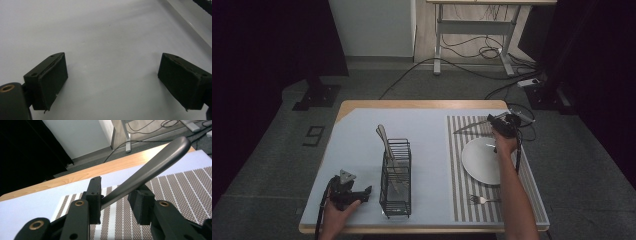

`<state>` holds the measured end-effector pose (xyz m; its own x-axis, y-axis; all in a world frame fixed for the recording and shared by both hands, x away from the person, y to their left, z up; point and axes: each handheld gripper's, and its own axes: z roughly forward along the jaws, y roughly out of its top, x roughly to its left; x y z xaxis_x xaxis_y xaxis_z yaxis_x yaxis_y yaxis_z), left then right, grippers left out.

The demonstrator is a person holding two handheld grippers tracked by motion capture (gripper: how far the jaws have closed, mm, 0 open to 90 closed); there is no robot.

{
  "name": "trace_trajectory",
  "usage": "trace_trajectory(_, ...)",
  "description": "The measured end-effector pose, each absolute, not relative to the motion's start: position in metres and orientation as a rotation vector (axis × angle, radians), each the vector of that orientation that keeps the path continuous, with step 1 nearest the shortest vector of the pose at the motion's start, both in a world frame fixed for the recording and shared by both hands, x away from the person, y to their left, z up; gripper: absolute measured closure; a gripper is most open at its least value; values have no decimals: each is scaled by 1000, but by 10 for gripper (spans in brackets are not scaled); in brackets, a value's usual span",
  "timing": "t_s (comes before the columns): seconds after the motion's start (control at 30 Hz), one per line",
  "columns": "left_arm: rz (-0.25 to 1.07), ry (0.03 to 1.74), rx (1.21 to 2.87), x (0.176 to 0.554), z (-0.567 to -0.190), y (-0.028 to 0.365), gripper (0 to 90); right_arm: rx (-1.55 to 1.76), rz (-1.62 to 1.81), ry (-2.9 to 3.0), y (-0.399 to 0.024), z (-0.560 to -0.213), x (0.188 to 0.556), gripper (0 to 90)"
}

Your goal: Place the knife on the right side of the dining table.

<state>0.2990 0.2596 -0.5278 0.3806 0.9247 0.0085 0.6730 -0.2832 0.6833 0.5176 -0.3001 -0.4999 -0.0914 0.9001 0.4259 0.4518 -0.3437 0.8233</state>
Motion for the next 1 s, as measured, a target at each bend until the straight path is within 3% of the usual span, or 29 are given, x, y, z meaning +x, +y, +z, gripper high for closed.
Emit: trace_trajectory(1.0, 551, 1368, 2051, 299, -528, 260, 86, 1948, 1297, 1438, -315, -522, 523, 502)
